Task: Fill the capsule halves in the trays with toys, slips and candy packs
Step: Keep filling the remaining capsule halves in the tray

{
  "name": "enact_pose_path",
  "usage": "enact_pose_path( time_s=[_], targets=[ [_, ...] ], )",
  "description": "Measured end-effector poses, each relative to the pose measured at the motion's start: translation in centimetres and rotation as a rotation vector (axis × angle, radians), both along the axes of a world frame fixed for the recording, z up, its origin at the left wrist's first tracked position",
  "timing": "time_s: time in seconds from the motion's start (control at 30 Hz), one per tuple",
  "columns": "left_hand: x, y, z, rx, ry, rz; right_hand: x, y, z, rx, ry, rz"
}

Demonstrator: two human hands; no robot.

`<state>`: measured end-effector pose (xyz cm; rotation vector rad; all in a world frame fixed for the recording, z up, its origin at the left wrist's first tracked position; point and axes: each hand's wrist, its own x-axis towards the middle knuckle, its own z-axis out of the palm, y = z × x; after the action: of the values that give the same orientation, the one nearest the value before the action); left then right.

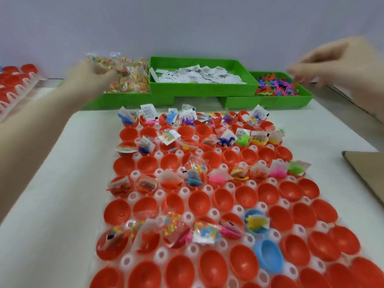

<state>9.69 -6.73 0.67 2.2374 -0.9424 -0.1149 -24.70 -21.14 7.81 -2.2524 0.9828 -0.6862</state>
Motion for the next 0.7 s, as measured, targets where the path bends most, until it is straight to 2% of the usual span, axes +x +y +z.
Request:
enact_pose_path(
  time_s=[0.07,0.13,0.27,0.4,0.57,0.7],
  targets=[
    [0.5,-1.0,-0.5,0.133,-0.042,0.014,1.5,-4.9,-1.0,0.013,-0.054,-0.164],
    [1.3,-1.7,-1.4,0.229,-0.053,0.083,3.7,-8.5,-2.3,-0.002,0.048,-0.272],
    [0.9,-2.3,-1.9,0.103,-0.137,0.236,6.4,-12.9,-5.6,-0.004,0.298,-0.329],
    [1.1,-2.4,-2.3,-0.123,-0.069,0.300,6.9,-14.0,-8.4,-0.002,0.469,-0.364],
    [1.6,-2.0,-2.5,-0.285,-0.064,0.285,6.6,-14.5,-8.8,-0.021,0.298,-0.440],
    [1.6,-2.3,-2.3,-0.301,-0.066,0.273,6.4,-14.6,-8.4,-0.047,0.231,-0.494]
  ],
)
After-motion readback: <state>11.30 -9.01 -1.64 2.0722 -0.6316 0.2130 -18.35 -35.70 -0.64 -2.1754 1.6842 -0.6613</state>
